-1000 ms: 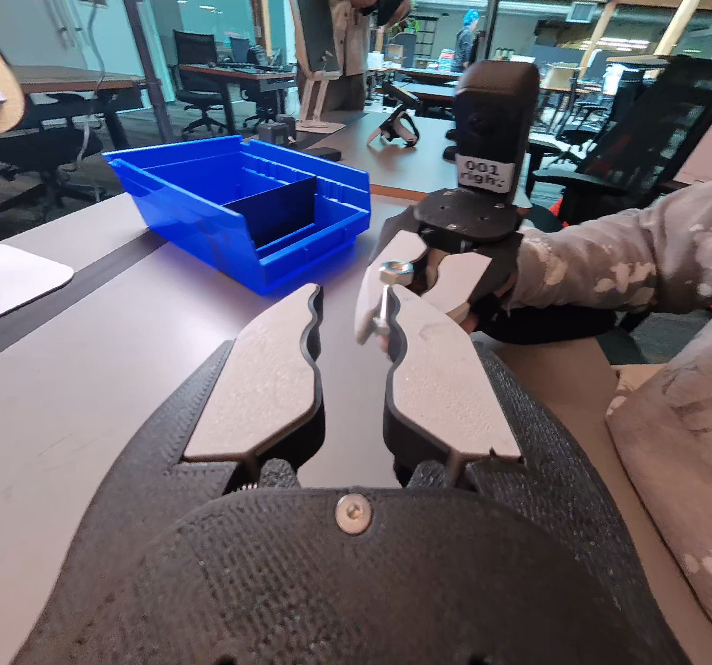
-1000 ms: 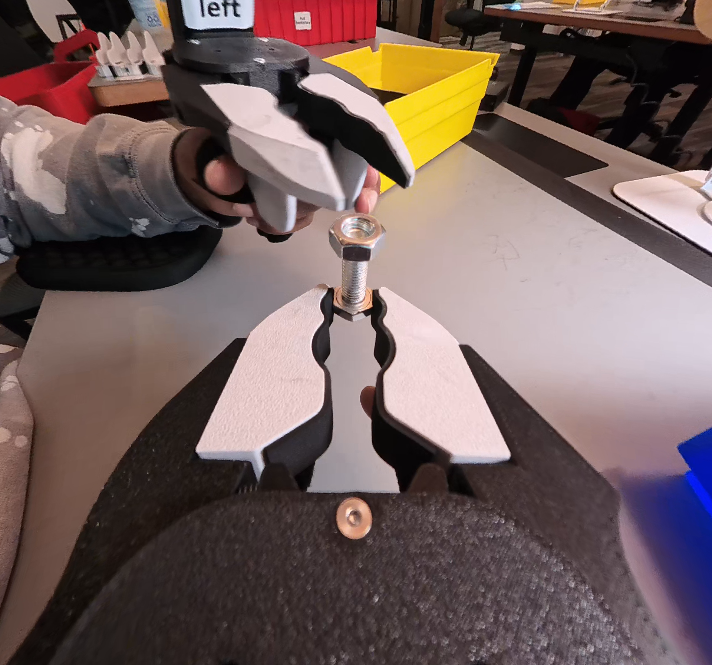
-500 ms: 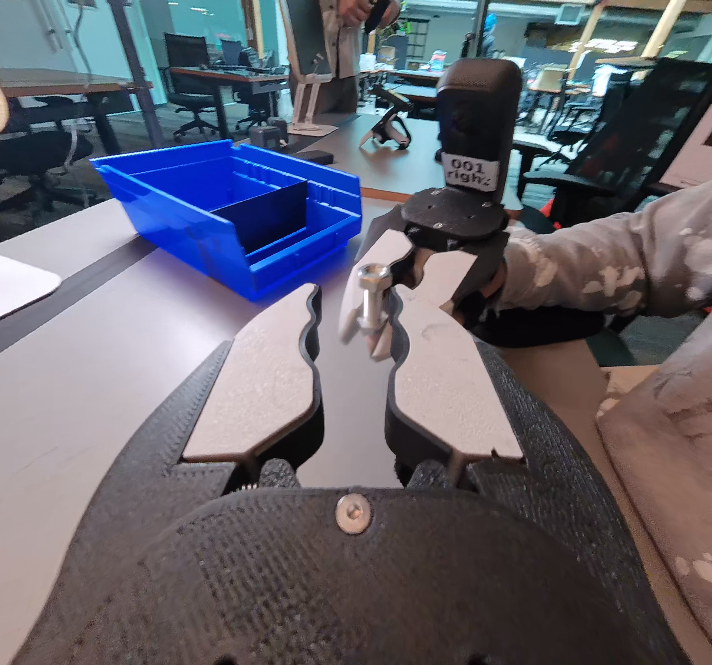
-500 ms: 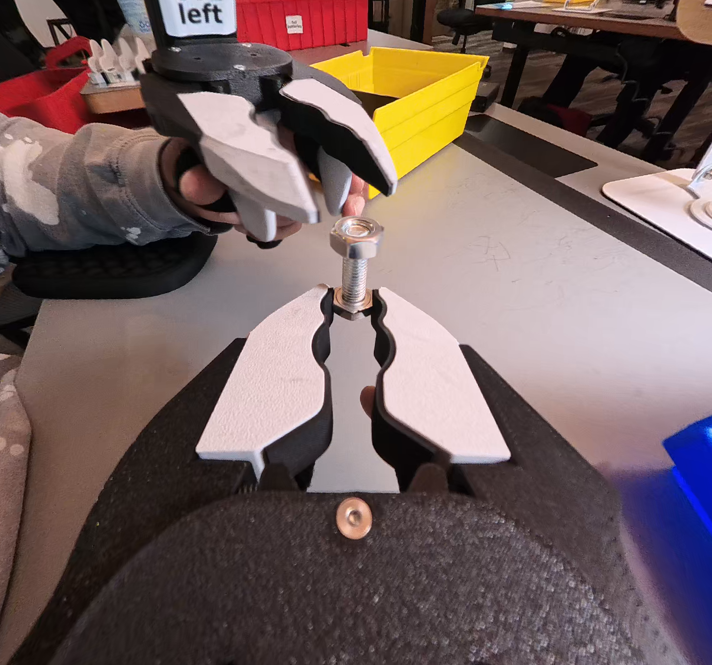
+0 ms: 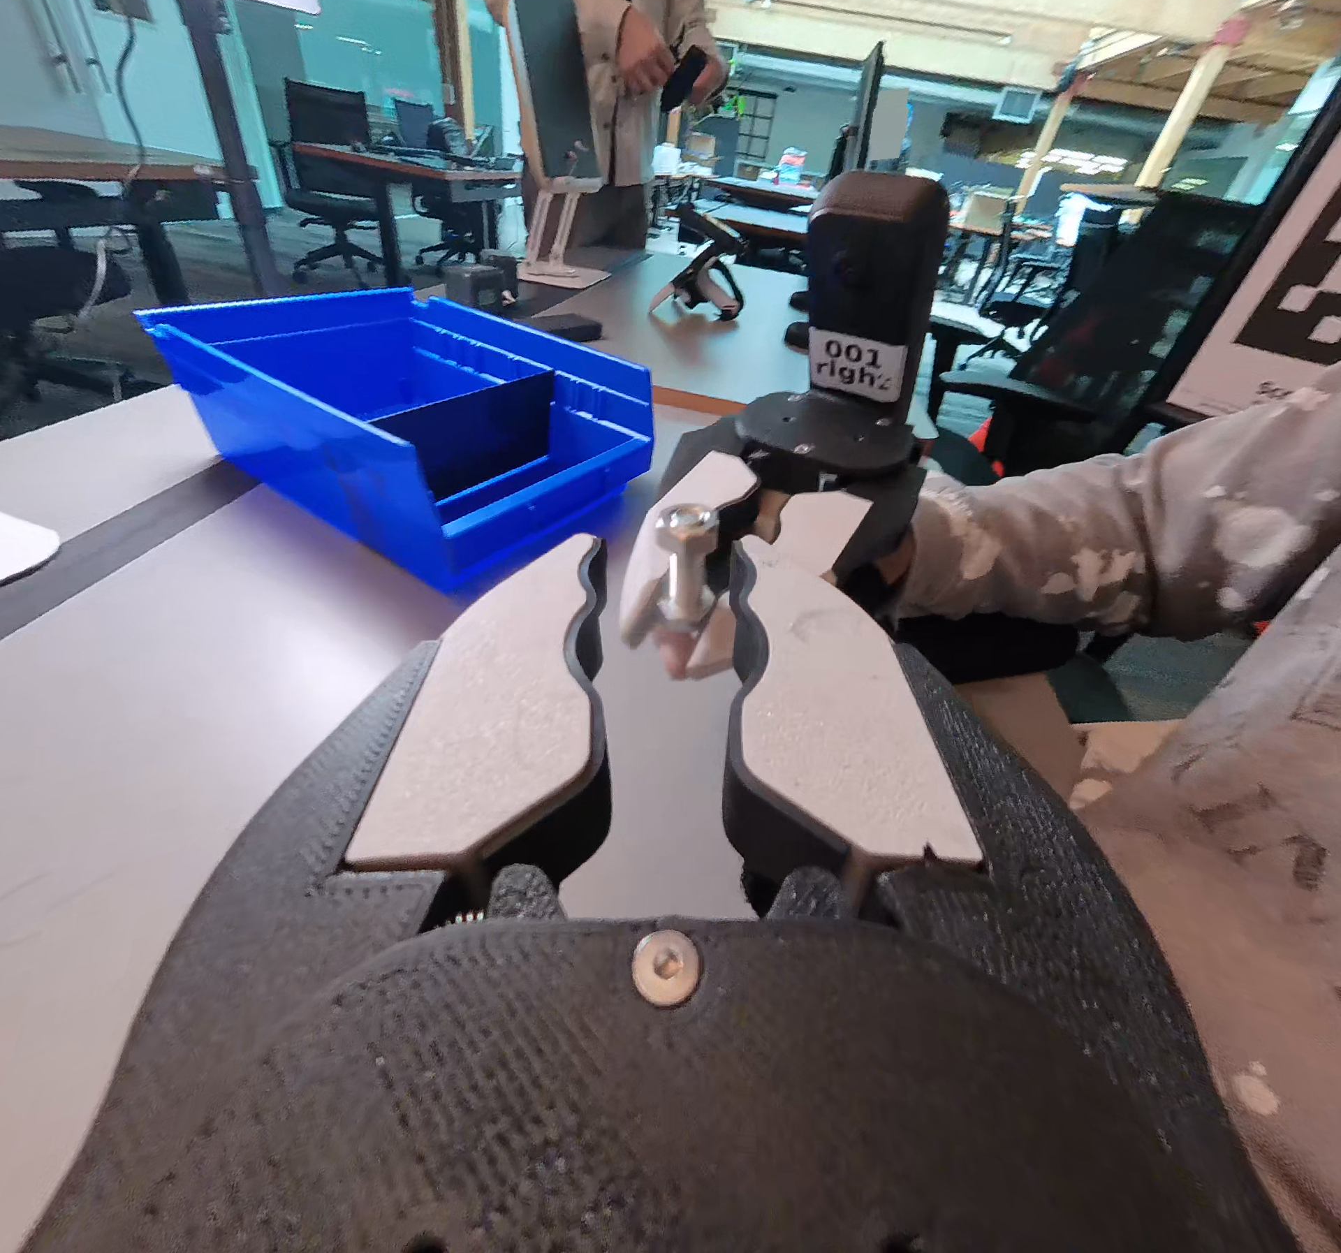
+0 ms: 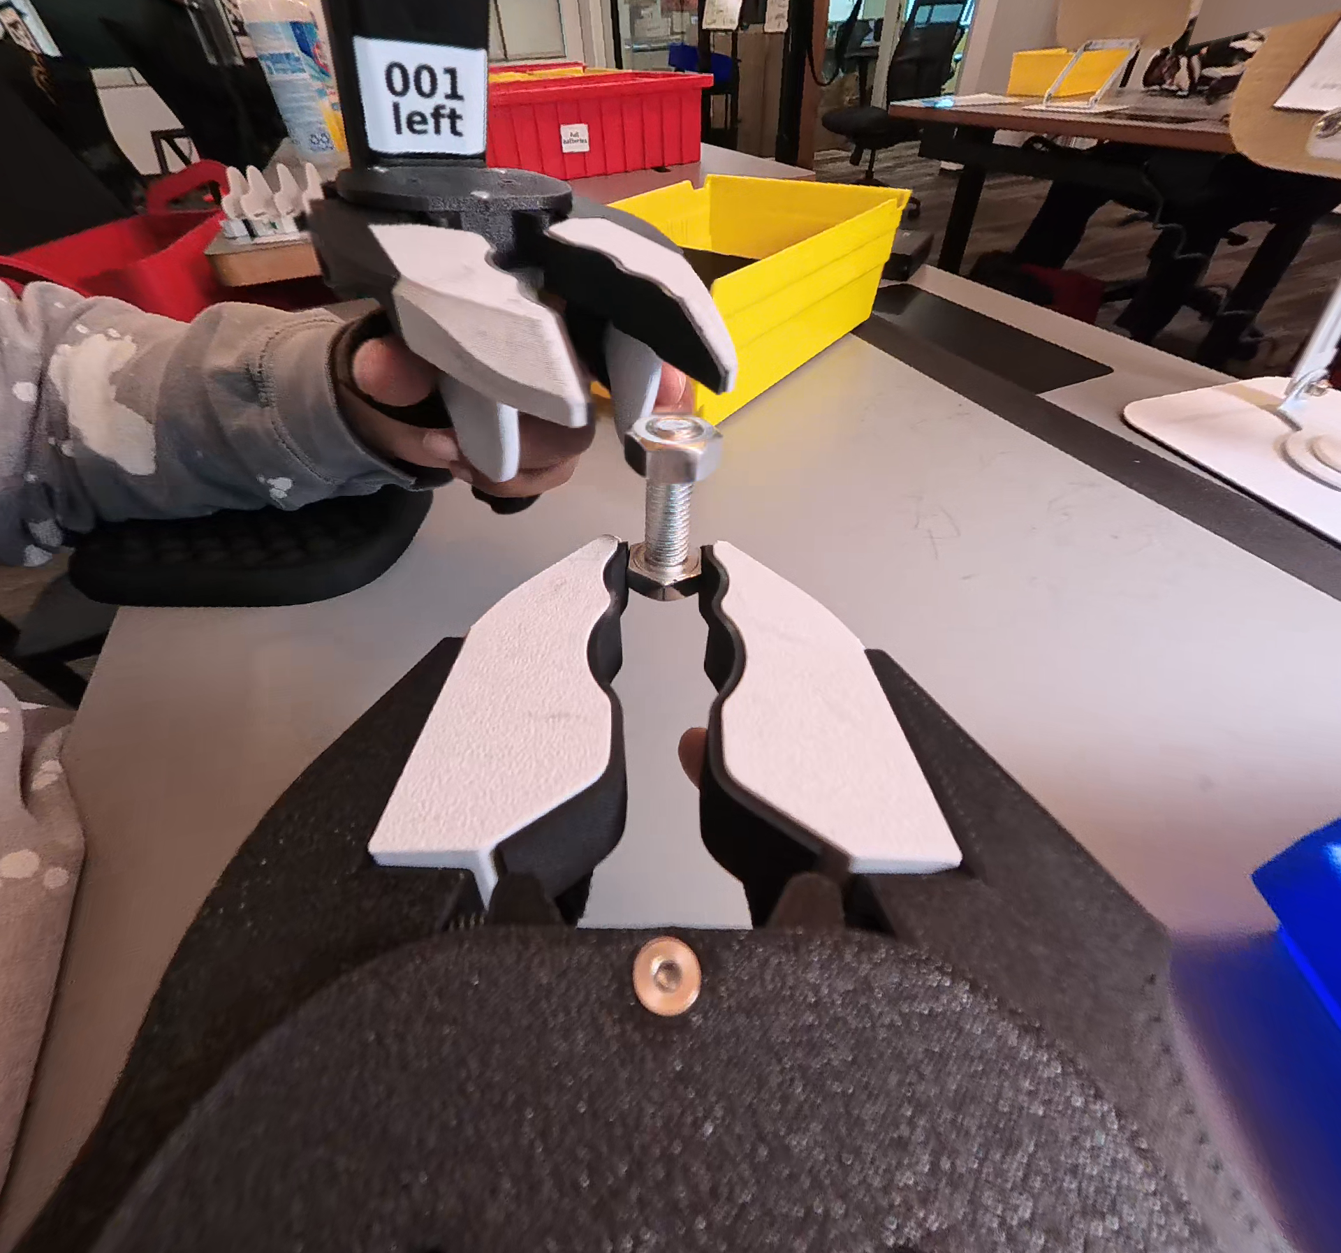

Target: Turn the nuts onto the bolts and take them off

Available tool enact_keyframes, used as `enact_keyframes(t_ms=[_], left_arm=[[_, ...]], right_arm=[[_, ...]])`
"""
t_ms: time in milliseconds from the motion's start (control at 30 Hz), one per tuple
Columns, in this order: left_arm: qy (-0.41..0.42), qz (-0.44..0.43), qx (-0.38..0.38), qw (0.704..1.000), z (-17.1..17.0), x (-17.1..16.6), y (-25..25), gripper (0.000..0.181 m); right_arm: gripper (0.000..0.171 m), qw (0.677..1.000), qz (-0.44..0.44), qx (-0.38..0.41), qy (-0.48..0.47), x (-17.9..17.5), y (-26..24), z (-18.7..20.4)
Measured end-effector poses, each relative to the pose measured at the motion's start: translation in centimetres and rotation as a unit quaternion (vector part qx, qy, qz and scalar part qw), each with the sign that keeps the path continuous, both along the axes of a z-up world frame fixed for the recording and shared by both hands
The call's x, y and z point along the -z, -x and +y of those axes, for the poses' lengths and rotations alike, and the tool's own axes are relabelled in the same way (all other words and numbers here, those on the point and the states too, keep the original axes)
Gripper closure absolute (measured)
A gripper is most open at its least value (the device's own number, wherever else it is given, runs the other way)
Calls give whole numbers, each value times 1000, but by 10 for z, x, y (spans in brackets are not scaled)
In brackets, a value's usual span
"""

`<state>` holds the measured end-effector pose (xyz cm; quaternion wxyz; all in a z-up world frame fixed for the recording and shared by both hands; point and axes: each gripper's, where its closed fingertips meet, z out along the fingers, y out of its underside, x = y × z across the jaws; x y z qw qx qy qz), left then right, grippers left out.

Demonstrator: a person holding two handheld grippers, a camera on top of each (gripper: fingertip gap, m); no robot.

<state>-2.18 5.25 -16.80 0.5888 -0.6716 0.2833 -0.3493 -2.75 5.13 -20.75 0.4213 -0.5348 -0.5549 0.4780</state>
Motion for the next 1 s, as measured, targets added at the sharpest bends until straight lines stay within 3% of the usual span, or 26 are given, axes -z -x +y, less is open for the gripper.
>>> enact_keyframes(t_ms=[167,267,533,633,667,733,1000], left_arm=[[8,-7,8,1000,2,0,-3,147],[3,10,-46,999,13,4,19,160],[-4,-14,16,1000,-6,-9,-7,147],[-4,-7,6,1000,-1,-7,-5,147],[6,-9,-16,1000,4,-5,3,159],[7,0,-41,999,11,0,16,158],[-6,-4,5,1000,-6,-9,-9,147]], right_arm=[[153,1000,25,-12,-14,-8,2,-9],[153,998,61,-24,5,-20,-3,-8],[153,999,51,-17,-6,-16,0,-8],[153,998,58,-23,-11,-18,0,-13],[153,997,66,-27,-8,-20,-2,-13],[153,996,85,-35,-3,-27,-6,-14],[153,997,65,-26,-9,-18,-1,-13]])
